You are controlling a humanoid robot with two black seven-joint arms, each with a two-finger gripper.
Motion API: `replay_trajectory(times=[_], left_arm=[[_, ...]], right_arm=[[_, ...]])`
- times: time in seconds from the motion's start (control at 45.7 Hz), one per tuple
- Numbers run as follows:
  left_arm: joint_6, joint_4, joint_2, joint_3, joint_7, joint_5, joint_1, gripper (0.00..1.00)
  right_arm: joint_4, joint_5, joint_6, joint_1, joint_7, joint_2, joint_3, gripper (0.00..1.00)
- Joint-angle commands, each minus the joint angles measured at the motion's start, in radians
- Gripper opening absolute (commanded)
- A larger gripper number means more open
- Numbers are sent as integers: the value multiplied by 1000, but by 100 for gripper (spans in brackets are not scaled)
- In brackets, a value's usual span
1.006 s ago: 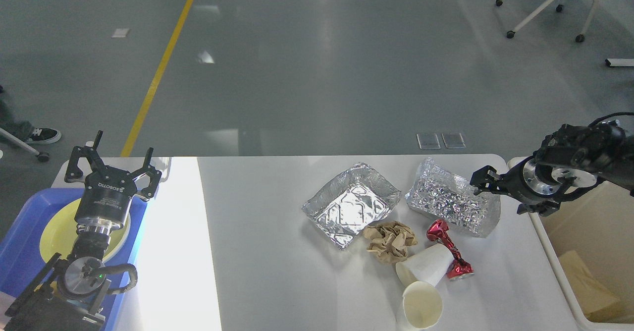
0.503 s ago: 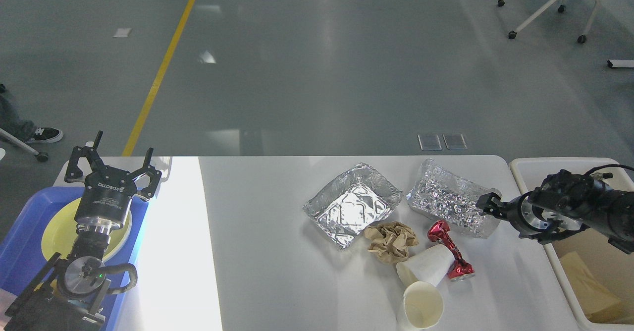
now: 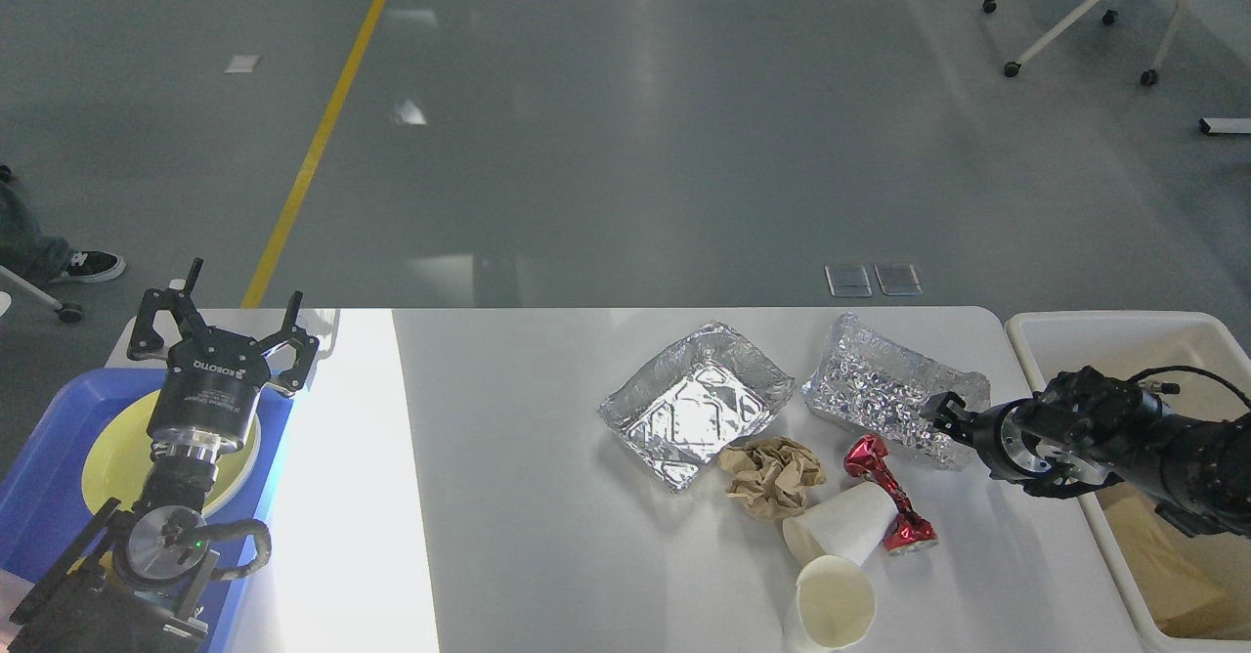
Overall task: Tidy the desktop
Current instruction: 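Lower the right gripper and grasp the crumpled foil wrapper, then carry the foil wrapper into the white bin and release it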
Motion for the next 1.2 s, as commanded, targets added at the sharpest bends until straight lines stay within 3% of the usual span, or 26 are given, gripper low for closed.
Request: replay_trajectory(times=[0.0, 0.022, 0.044, 0.722, 0.831, 0.918, 1.181], left_arm=[[1, 0, 0, -1, 0, 0, 0, 97], [1, 0, 0, -1, 0, 0, 0, 97], [1, 0, 0, -1, 0, 0, 0, 97], [1, 0, 0, -1, 0, 0, 0, 97], [1, 0, 0, -1, 0, 0, 0, 97], [1, 0, 0, 1, 2, 0, 0, 97], [1, 0, 1, -1, 2, 0, 0, 97]], right_arm=[[9, -6, 7, -2, -2, -1, -1, 11], [13, -11, 8, -2, -3, 1, -1, 2], [17, -14, 8, -2, -6, 1, -1, 0], [36, -20, 2, 29, -11, -21, -3, 0], [133, -23, 16, 106, -15, -94, -23, 0], [277, -27, 19, 247, -35, -174, -121, 0], [635, -26, 80, 691, -31, -266, -446, 0]])
